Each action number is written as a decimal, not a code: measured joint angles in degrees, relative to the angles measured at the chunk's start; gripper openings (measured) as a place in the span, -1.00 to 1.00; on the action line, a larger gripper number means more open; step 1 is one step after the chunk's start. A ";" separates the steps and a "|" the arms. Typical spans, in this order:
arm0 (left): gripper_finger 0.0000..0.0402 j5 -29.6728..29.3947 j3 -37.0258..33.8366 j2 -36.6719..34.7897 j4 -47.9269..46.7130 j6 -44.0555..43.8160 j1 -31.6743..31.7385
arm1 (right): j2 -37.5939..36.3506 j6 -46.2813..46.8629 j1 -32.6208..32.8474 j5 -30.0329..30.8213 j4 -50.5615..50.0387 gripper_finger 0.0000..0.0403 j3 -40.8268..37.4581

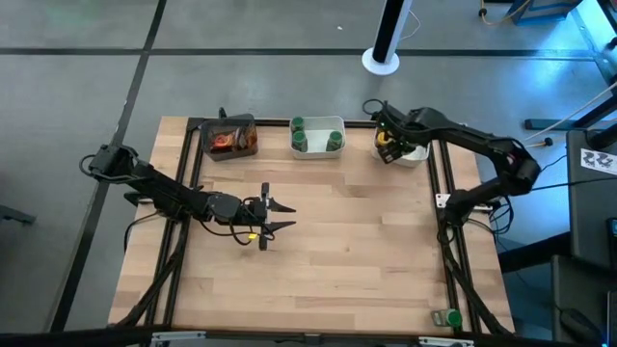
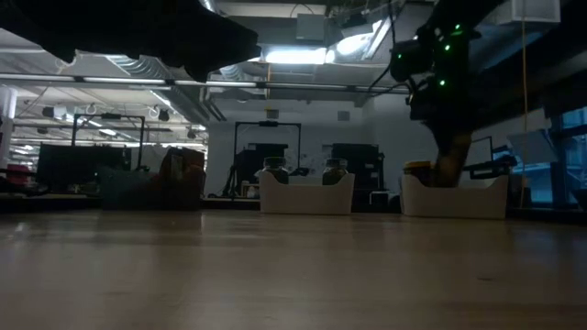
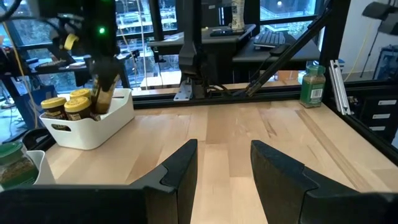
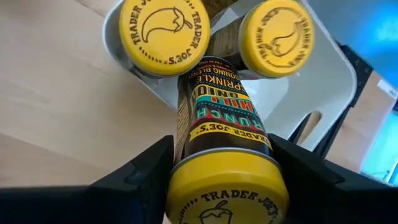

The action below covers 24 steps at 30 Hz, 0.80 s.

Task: Sort spices by type
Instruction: Put the yellow seasoning bottle into the right white bin

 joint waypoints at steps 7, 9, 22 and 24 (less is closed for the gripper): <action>-0.34 0.00 0.00 0.00 -0.08 -0.02 0.00 | 4.23 -1.55 -2.18 -1.19 0.55 0.14 0.00; -0.34 0.00 0.00 0.00 -0.11 -0.04 0.00 | 4.99 -2.46 -2.61 -1.90 1.20 0.14 0.00; -0.34 0.00 0.00 0.00 -0.16 -0.10 0.00 | 8.95 -4.94 -5.55 -4.99 4.16 0.16 0.00; -0.34 0.00 0.00 0.00 -0.15 -0.11 0.00 | 9.65 -5.07 -5.55 -5.50 4.92 0.15 -0.02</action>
